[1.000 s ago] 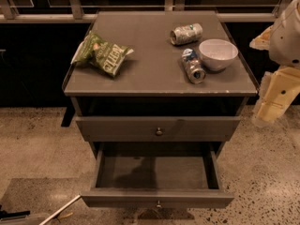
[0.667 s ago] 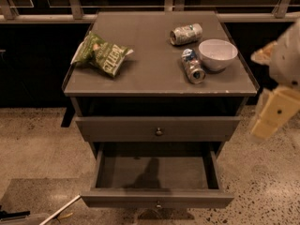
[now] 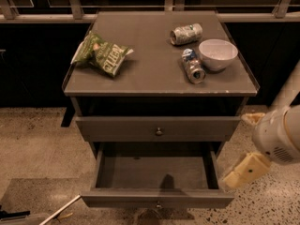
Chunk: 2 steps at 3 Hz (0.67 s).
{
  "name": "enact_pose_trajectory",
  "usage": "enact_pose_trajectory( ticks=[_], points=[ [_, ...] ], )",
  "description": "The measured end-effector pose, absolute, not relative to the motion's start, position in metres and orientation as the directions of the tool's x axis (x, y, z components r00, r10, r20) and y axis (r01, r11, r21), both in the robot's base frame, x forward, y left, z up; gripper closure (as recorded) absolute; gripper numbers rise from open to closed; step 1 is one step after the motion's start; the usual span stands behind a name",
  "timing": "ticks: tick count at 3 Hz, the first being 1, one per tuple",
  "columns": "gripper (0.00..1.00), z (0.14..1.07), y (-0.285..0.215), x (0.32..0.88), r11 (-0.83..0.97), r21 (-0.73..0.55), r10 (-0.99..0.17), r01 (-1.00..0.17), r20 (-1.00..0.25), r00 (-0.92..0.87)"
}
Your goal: Close middle drawer
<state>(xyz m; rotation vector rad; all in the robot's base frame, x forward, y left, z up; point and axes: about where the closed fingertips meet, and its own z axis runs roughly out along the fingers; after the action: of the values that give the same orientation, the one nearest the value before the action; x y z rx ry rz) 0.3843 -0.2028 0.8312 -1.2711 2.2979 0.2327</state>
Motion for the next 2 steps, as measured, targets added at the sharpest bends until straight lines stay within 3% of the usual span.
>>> enact_pose_trajectory(
  ticks=[2],
  points=[
    [0.0,0.722,-0.181,0.384,0.638,-0.024,-0.647,-0.77,-0.56,-0.518]
  ],
)
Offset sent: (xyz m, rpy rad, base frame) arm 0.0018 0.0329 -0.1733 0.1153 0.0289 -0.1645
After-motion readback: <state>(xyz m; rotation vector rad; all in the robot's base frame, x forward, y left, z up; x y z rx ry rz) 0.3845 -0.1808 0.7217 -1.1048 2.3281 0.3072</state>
